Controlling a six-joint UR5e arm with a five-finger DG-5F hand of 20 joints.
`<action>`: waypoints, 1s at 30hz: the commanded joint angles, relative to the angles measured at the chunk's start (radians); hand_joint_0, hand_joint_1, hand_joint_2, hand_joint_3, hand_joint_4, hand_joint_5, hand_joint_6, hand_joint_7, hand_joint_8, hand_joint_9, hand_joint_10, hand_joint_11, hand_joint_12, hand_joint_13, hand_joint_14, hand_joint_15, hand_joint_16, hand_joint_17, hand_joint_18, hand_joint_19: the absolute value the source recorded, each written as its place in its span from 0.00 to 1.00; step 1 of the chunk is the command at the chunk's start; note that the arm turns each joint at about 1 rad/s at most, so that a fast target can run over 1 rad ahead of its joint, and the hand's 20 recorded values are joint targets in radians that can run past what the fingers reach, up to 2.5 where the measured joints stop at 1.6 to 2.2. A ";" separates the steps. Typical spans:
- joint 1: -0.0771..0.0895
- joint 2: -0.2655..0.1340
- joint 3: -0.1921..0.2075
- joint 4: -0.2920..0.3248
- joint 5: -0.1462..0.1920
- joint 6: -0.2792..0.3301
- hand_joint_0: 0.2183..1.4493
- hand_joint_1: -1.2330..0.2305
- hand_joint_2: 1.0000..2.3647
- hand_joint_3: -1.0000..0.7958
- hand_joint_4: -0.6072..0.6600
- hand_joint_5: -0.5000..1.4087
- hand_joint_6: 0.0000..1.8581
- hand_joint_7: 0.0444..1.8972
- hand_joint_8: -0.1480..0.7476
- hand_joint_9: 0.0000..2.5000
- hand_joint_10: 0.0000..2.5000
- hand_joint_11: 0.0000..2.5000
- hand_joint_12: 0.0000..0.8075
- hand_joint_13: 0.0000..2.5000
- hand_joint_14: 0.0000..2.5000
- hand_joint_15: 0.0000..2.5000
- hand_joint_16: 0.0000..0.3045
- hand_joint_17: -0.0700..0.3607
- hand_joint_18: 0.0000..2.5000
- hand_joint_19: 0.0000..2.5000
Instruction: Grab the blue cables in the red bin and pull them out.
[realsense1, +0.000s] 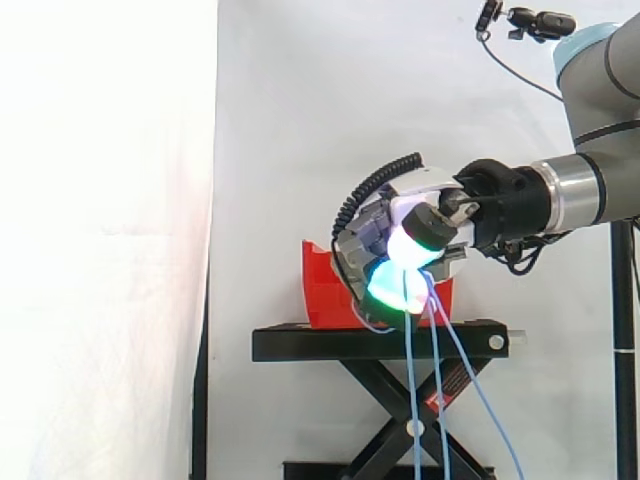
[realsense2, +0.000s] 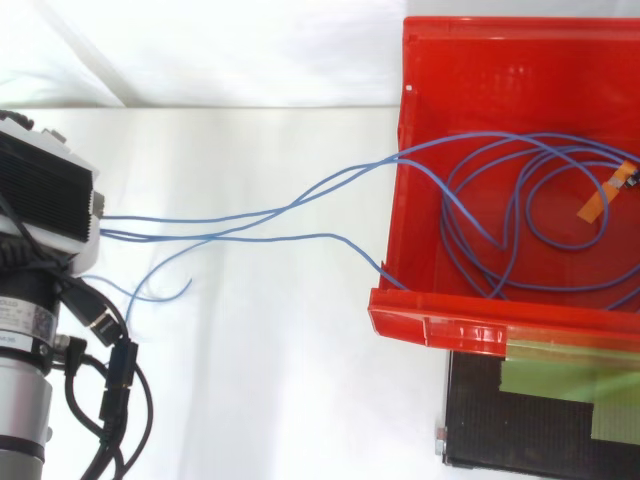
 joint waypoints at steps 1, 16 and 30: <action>0.000 0.001 -0.002 -0.003 -0.004 0.062 0.61 0.19 0.01 0.24 0.59 0.53 0.75 0.17 0.48 0.05 1.00 0.42 0.36 0.21 1.00 0.36 0.11 0.34 0.42 0.88; 0.000 0.001 0.020 -0.002 -0.062 0.352 0.61 0.19 0.01 0.25 0.59 0.53 0.76 0.17 0.48 0.05 1.00 0.42 0.37 0.22 1.00 0.36 0.11 0.34 0.42 0.88; 0.000 -0.001 0.018 0.005 -0.062 0.524 0.61 0.19 0.01 0.25 0.58 0.53 0.76 0.17 0.48 0.06 1.00 0.42 0.37 0.22 1.00 0.37 0.11 0.34 0.42 0.87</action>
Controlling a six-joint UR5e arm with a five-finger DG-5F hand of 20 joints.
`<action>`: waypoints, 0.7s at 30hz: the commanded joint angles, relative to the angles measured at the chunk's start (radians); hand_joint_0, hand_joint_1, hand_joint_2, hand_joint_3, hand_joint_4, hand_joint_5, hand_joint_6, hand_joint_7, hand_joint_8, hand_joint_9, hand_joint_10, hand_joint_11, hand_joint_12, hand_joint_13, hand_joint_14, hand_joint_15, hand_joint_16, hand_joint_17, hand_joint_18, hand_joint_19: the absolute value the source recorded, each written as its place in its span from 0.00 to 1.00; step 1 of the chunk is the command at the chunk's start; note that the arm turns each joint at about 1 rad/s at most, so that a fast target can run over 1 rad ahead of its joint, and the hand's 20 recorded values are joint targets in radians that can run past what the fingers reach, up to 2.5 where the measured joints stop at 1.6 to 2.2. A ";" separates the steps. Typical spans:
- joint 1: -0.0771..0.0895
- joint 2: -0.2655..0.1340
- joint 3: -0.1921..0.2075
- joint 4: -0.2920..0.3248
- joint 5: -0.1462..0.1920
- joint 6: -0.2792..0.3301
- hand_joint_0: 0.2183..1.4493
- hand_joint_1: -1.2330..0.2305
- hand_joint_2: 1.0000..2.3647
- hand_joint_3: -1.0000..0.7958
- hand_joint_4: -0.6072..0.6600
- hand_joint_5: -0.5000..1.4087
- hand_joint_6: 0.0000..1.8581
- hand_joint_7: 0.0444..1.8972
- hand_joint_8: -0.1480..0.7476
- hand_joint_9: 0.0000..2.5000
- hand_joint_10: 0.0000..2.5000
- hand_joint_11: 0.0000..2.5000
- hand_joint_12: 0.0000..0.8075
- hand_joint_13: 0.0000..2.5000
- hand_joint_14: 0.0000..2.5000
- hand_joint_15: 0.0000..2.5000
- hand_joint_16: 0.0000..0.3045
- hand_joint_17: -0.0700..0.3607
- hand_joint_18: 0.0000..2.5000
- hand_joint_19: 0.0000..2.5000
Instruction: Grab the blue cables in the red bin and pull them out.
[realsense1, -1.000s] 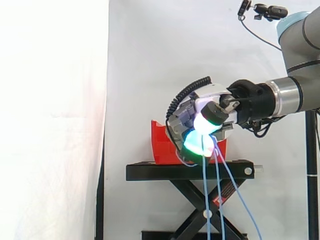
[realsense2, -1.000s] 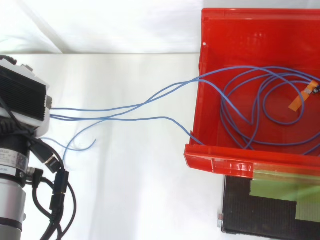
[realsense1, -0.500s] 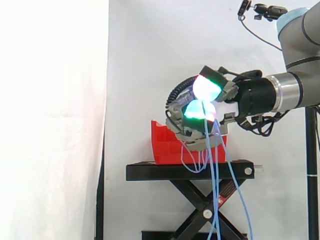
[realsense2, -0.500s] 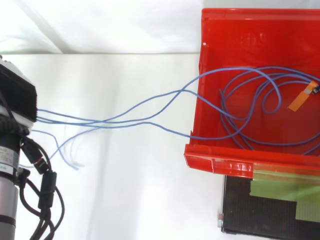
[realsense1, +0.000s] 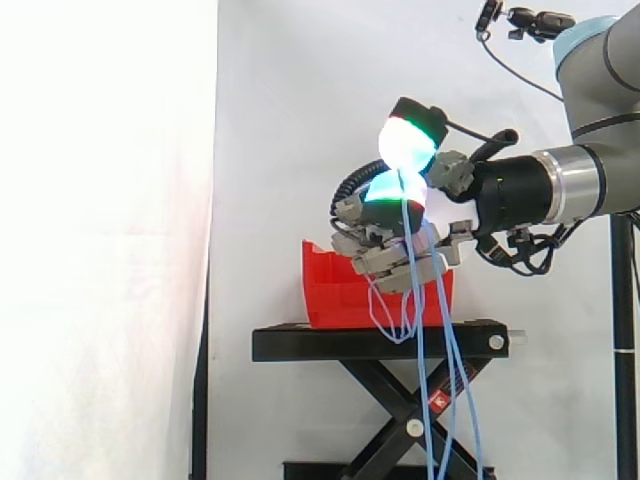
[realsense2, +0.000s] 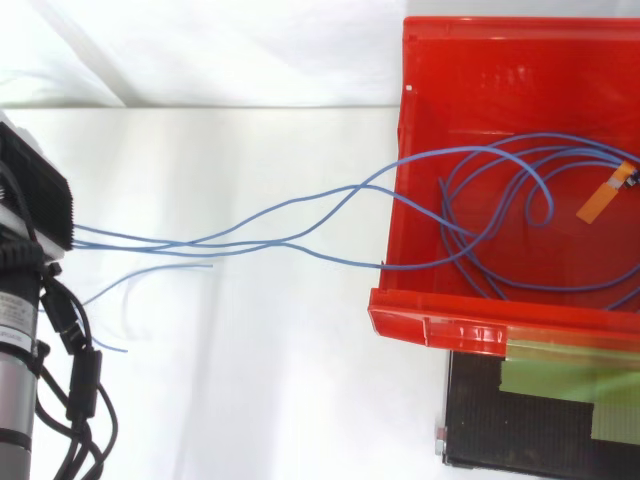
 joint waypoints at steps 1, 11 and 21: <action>0.000 0.000 0.000 0.001 0.000 0.034 0.61 0.19 0.01 0.25 0.59 0.53 0.76 0.18 0.48 0.06 1.00 0.43 0.37 0.22 1.00 0.36 0.11 0.34 0.42 0.87; 0.002 0.000 -0.045 0.033 0.000 0.039 0.61 0.20 0.01 0.25 0.58 0.52 0.77 0.16 0.47 0.06 1.00 0.37 0.41 0.22 1.00 0.38 0.12 0.36 0.41 0.83; 0.002 0.000 -0.054 0.073 0.000 0.048 0.61 0.20 0.01 0.25 0.58 0.52 0.78 0.15 0.47 0.07 1.00 0.38 0.41 0.22 1.00 0.39 0.12 0.36 0.40 0.79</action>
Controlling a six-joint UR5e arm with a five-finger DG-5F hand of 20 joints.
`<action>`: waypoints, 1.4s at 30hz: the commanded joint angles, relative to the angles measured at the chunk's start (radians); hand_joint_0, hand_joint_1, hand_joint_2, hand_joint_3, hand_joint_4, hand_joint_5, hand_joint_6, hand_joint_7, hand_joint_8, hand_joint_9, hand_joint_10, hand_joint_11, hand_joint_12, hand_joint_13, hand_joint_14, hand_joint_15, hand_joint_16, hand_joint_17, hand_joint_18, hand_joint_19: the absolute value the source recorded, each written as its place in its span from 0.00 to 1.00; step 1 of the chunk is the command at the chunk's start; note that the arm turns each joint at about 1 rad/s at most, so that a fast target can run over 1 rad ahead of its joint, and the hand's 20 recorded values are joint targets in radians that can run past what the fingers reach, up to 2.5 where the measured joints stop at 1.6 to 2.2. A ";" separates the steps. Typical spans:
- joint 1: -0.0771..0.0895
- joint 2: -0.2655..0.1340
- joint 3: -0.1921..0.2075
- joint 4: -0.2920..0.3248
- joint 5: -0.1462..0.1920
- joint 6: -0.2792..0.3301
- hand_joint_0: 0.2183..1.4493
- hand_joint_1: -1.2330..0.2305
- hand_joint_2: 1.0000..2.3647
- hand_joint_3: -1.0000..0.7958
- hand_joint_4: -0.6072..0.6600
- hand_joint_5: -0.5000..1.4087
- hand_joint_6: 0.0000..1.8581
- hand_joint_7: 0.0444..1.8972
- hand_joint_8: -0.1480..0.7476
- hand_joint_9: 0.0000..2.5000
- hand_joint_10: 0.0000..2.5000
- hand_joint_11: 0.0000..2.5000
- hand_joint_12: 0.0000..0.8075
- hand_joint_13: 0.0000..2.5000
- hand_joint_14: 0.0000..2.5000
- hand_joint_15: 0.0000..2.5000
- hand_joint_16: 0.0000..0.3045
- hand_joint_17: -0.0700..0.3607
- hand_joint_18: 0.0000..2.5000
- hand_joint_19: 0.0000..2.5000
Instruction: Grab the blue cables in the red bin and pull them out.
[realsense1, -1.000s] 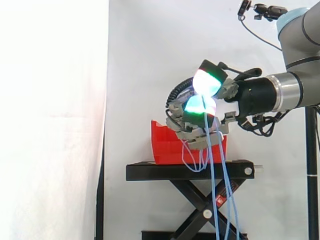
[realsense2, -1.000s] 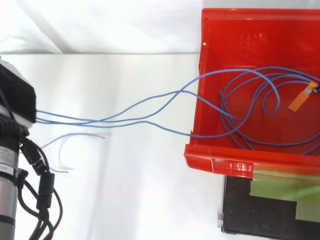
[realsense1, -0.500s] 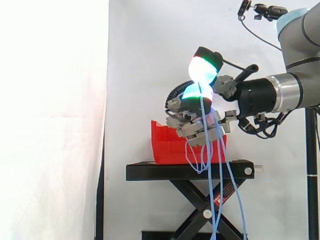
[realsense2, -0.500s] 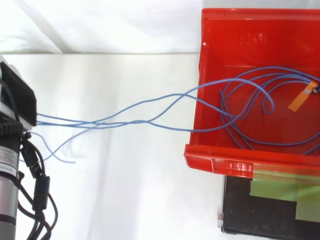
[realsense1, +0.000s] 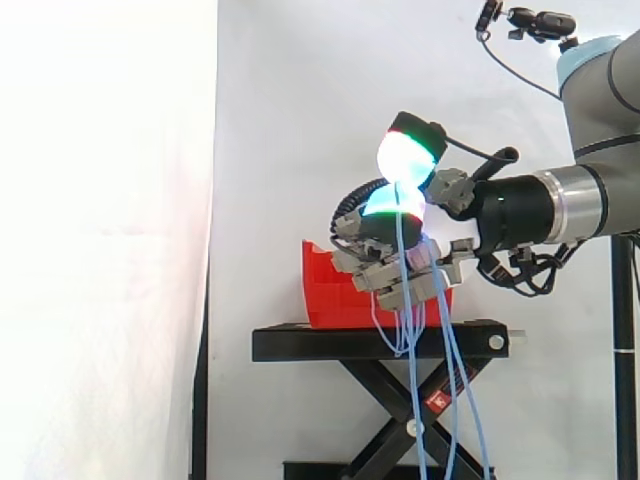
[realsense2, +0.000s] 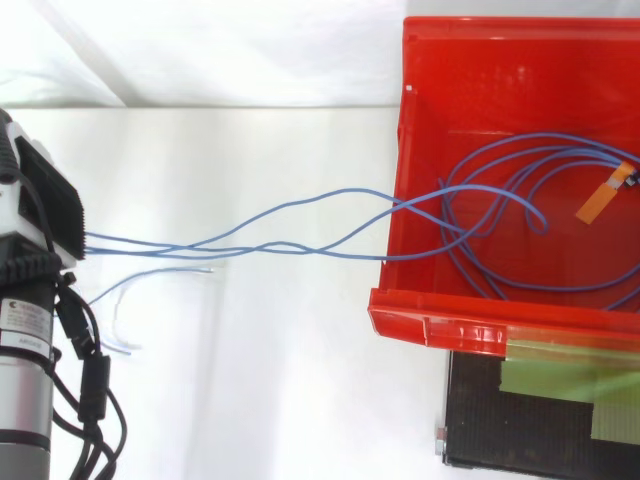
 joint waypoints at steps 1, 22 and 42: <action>0.000 0.000 -0.002 0.004 0.000 -0.005 0.61 0.20 0.01 0.25 0.58 0.52 0.78 0.15 0.47 0.07 1.00 0.38 0.41 0.22 1.00 0.39 0.12 0.36 0.40 0.79; 0.013 0.000 -0.091 0.117 0.005 -0.012 0.61 0.20 0.01 0.25 0.58 0.53 0.77 0.15 0.48 0.07 1.00 0.38 0.41 0.23 1.00 0.38 0.12 0.36 0.41 0.79; 0.011 -0.002 -0.091 0.117 0.005 -0.012 0.61 0.20 0.01 0.26 0.59 0.53 0.77 0.16 0.49 0.07 1.00 0.38 0.42 0.23 1.00 0.38 0.13 0.37 0.42 0.78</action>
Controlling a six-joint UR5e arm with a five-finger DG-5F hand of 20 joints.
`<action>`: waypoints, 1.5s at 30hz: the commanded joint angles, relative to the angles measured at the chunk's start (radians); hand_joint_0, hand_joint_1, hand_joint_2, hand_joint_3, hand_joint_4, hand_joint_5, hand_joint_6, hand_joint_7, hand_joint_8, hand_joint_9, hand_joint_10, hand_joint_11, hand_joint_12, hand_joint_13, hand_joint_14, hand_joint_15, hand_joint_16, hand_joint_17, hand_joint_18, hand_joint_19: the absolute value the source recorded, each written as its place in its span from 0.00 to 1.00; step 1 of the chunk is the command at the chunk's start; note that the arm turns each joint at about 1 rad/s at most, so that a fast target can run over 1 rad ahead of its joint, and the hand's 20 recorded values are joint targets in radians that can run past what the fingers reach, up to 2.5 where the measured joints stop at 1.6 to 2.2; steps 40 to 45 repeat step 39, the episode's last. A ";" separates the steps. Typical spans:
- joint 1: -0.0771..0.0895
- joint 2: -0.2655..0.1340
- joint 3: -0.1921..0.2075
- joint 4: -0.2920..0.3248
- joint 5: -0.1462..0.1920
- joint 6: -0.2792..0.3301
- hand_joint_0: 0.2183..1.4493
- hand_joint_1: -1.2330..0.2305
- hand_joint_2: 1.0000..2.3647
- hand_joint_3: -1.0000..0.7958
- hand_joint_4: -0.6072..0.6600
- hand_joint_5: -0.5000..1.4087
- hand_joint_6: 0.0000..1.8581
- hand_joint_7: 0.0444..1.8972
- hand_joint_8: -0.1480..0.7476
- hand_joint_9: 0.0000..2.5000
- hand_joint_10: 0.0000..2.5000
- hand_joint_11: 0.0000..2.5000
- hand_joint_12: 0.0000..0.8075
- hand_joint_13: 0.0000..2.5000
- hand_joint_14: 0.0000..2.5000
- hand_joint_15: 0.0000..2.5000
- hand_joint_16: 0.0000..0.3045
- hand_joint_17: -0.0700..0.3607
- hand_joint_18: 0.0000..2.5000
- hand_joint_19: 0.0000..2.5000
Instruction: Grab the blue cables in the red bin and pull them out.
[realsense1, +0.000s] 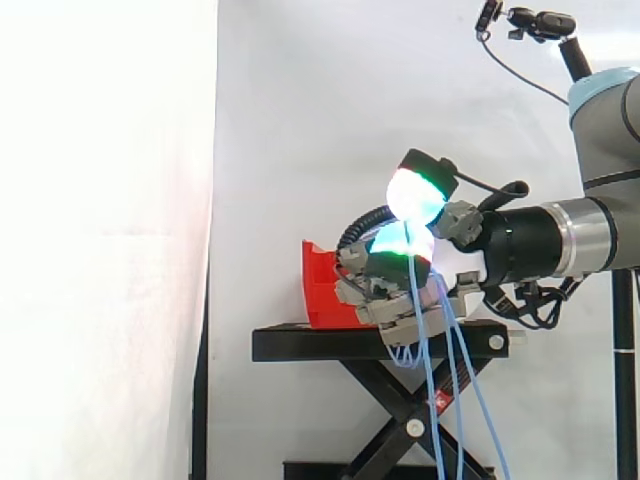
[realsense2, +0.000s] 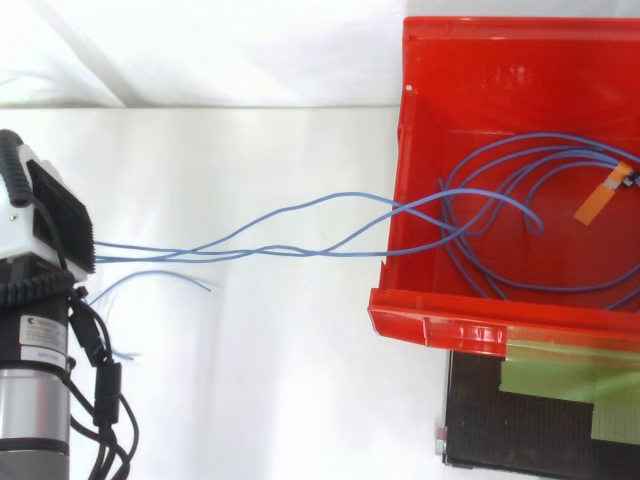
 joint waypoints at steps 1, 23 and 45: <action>0.000 0.000 -0.001 0.000 0.000 0.000 0.61 0.20 0.01 0.26 0.59 0.53 0.77 0.16 0.48 0.07 1.00 0.37 0.42 0.23 1.00 0.37 0.13 0.37 0.42 0.78; 0.000 0.000 -0.001 0.000 0.000 0.000 0.61 0.19 0.01 0.27 0.59 0.54 0.76 0.16 0.49 0.09 1.00 0.38 0.43 0.24 1.00 0.38 0.13 0.38 0.42 0.77; 0.000 0.000 -0.001 0.000 0.000 0.000 0.61 0.19 0.01 0.26 0.59 0.54 0.76 0.16 0.49 0.09 1.00 0.38 0.42 0.24 1.00 0.38 0.14 0.38 0.42 0.76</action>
